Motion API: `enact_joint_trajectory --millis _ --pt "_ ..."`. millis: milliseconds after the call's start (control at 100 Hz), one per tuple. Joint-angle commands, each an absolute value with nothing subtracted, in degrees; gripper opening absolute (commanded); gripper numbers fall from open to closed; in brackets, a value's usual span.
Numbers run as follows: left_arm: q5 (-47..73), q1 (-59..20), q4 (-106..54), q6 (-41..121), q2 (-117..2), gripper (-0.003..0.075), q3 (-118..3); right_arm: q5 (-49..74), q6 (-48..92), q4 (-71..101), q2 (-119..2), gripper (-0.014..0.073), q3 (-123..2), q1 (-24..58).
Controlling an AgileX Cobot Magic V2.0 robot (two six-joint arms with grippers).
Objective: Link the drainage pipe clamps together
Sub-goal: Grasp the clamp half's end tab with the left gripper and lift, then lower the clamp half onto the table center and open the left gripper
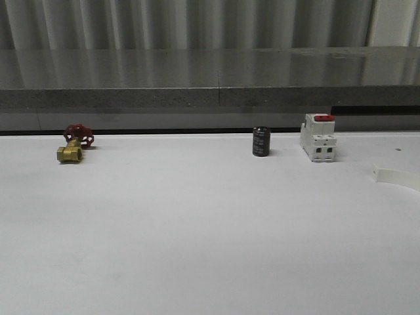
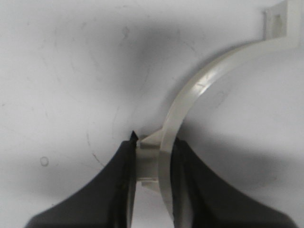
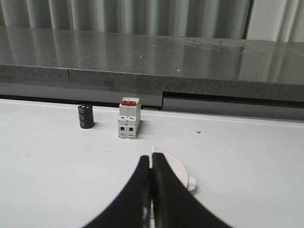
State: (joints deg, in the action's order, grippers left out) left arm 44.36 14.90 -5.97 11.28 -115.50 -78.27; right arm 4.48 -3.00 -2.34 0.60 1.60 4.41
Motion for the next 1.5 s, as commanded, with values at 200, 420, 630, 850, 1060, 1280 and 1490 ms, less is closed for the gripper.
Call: enact_joint_trajectory --millis 200,420,630,850,1060,1280,1490 --pt "48.9 9.4 -7.6 5.9 -103.7 0.0020 -79.9 0.0 -2.8 -2.8 1.8 -0.0068 0.7 4.3" --pt "51.3 0.0 -6.3 0.0 -99.4 0.0020 -79.9 0.0 -2.8 -2.8 1.8 -0.0068 0.7 4.3" --pt "49.1 -11.2 -5.8 -6.2 -99.4 0.0020 -79.3 0.0 -2.8 -2.8 1.8 -0.0068 0.7 4.3" --pt "45.2 -21.1 -4.8 -11.4 -100.2 0.0023 -79.5 0.0 -2.8 -2.8 1.8 -0.0068 0.7 4.3" --pt "45.2 -25.8 -4.2 -15.2 -105.3 0.0024 -81.9 0.0 -2.8 -2.8 1.8 -0.0068 0.7 4.3" --pt "45.2 -28.1 -3.8 -17.8 -111.2 0.0024 -85.8 0.0 -2.8 -2.8 1.8 -0.0068 0.7 4.3" --pt "45.3 -29.1 -3.8 -19.5 -114.5 0.0027 -86.8 0.0 -2.8 -2.8 1.8 -0.0068 0.7 4.3"
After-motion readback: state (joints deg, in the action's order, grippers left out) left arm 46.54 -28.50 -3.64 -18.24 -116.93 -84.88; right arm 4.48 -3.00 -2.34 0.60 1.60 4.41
